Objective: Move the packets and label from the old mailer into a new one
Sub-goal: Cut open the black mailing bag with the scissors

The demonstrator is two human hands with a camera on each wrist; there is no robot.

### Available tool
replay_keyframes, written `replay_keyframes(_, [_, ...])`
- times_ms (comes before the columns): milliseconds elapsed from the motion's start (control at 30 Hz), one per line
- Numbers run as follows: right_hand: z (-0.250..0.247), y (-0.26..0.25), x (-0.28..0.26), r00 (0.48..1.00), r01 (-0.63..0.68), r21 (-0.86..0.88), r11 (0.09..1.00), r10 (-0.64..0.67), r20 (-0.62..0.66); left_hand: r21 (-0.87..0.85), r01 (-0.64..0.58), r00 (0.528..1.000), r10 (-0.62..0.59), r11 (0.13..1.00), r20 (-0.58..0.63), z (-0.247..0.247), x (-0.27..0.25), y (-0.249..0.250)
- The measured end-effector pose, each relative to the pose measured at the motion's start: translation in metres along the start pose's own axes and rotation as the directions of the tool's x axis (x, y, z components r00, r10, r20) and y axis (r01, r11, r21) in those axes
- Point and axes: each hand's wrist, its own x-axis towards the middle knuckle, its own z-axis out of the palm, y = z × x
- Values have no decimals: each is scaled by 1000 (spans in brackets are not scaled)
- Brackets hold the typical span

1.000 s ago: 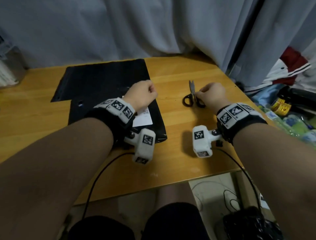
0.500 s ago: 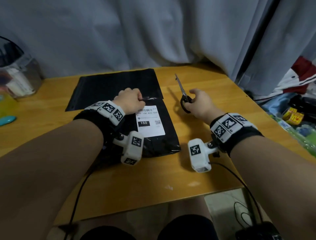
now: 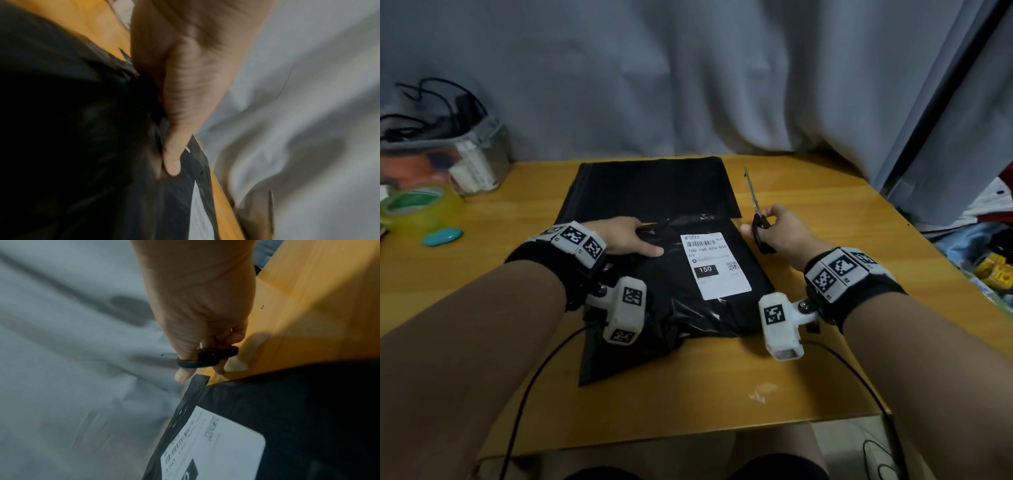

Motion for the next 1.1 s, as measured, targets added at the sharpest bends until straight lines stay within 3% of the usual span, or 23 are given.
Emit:
replay_keyframes(133, [6,-1,-2,999,20,90,996,-24,37,-76,-126,959,102,989,-266,4,3,-16])
replay_keyframes(267, [10,-9,-9,995,12,160,987,-26,91,-136,-303,907,241,943,-346,-3,-16,-8])
replay_keyframes(367, [10,-20,-18,996,39,301,953,-59,60,-124,-422,840,335,898,-427,-17,-28,0])
replay_keyframes(500, [-1,-44,-23,990,130,450,884,-136,-19,11,-524,752,469,852,-463,-50,-45,14])
replay_keyframes(633, [-19,-78,-33,968,235,528,816,-244,-54,246,-566,676,614,787,-407,-93,-73,36])
replay_keyframes(767, [-28,-103,-45,936,340,550,763,-330,-122,408,-533,682,662,741,-311,-116,-98,52])
replay_keyframes(900, [-33,-120,-54,910,411,561,718,-360,-206,493,-461,738,628,737,-248,-127,-111,52])
replay_keyframes(1100, [-27,-120,-67,913,403,442,801,-389,-127,415,-347,835,478,841,-272,-116,-110,43])
